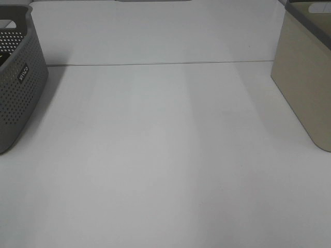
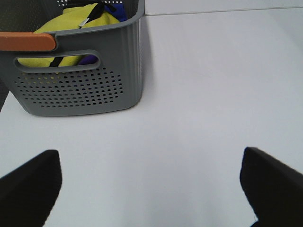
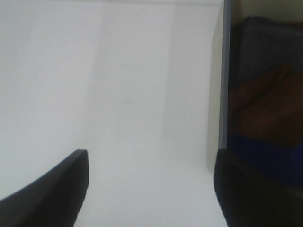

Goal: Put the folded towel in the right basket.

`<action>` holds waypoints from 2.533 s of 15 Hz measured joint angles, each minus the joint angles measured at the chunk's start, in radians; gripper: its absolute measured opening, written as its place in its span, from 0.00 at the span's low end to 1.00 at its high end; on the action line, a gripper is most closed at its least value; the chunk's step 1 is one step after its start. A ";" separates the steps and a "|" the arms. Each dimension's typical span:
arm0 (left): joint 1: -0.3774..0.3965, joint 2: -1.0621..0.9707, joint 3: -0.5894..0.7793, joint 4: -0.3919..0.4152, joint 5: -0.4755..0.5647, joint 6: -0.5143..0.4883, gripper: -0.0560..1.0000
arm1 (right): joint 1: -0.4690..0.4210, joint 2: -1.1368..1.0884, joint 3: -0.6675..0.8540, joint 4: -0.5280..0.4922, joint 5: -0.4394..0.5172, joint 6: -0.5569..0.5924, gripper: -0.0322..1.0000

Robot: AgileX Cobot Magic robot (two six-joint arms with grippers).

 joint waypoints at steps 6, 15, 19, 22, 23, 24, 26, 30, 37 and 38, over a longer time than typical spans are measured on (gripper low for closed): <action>0.000 0.000 0.000 0.000 0.000 0.000 0.97 | 0.000 -0.360 0.734 -0.002 -0.003 0.017 0.71; 0.000 0.000 0.000 0.000 0.000 0.000 0.97 | 0.000 -1.213 1.085 -0.017 -0.128 -0.067 0.71; 0.000 0.000 0.000 0.000 0.000 0.000 0.97 | 0.000 -1.398 1.106 -0.017 -0.148 -0.066 0.71; 0.000 0.000 0.000 0.000 0.000 0.000 0.97 | 0.000 -1.418 1.106 -0.017 -0.148 -0.042 0.71; 0.000 0.000 0.000 0.000 0.000 0.000 0.97 | 0.000 -1.418 1.106 -0.017 -0.148 -0.040 0.71; 0.000 0.000 0.000 0.000 0.000 0.000 0.97 | 0.000 -1.418 1.106 -0.017 -0.148 -0.039 0.71; 0.000 0.000 0.000 0.000 0.000 0.000 0.97 | -0.066 -1.418 1.106 -0.014 -0.148 -0.039 0.71; 0.000 0.000 0.000 0.000 0.000 0.000 0.97 | -0.097 -1.455 1.106 -0.013 -0.153 -0.039 0.71; 0.000 0.000 0.000 0.000 0.000 0.000 0.97 | -0.097 -1.475 1.106 -0.007 -0.153 -0.039 0.71; 0.000 0.000 0.000 0.000 0.000 0.000 0.97 | -0.097 -1.475 1.106 -0.006 -0.153 -0.039 0.71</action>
